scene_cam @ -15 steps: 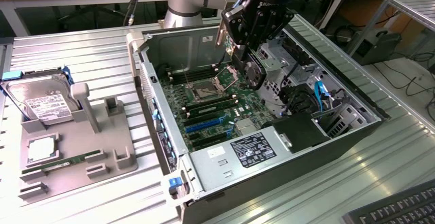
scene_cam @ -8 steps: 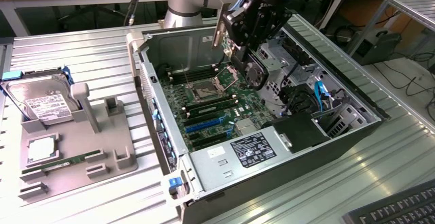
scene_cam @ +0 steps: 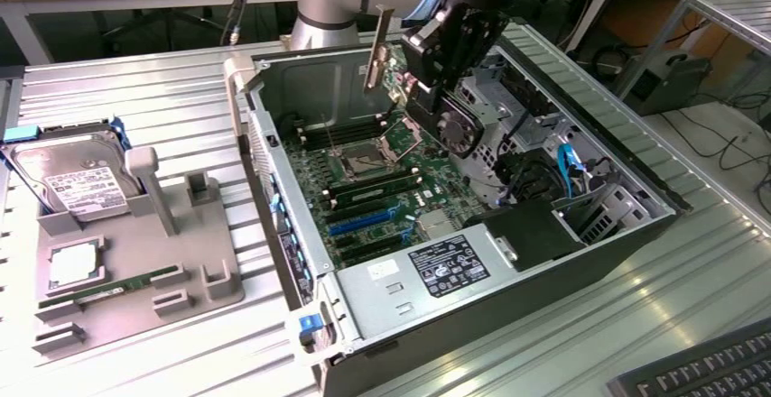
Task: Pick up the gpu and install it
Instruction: 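Insert the gpu into the slot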
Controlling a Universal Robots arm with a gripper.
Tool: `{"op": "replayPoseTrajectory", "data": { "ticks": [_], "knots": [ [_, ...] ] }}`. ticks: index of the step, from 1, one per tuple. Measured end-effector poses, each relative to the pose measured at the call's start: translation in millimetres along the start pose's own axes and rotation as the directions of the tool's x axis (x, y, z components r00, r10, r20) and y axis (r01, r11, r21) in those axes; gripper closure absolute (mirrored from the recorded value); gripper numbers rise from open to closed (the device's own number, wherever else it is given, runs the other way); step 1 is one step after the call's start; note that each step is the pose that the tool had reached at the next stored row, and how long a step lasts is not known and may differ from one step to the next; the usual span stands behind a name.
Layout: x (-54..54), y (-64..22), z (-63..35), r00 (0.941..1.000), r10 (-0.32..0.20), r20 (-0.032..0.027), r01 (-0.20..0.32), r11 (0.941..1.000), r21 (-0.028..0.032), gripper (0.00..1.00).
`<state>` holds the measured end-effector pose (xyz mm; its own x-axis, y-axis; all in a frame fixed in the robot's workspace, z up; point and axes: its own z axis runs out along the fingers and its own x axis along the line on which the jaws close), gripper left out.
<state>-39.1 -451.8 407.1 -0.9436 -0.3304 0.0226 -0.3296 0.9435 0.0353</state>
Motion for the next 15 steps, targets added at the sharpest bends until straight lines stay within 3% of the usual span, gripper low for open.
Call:
{"op": "replayPoseTrajectory", "data": {
  "ticks": [3, 7, 11, 15],
  "knots": [
    [0.0, 0.0, 0.4, 0.9985, -0.055, -0.002, 0.055, 0.9985, 0.0012, 0.74],
    [0.0, 0.0, 1.0, 0.9917, -0.129, -0.0047, 0.129, 0.9917, 0.0026, 0.74],
    [0.0, -0.1, 1.3, 0.9793, -0.202, -0.0076, 0.202, 0.9793, 0.0038, 0.74],
    [0.0, -0.1, 1.6, 0.9617, -0.274, -0.0106, 0.274, 0.9617, 0.0049, 0.74]
  ]
}}
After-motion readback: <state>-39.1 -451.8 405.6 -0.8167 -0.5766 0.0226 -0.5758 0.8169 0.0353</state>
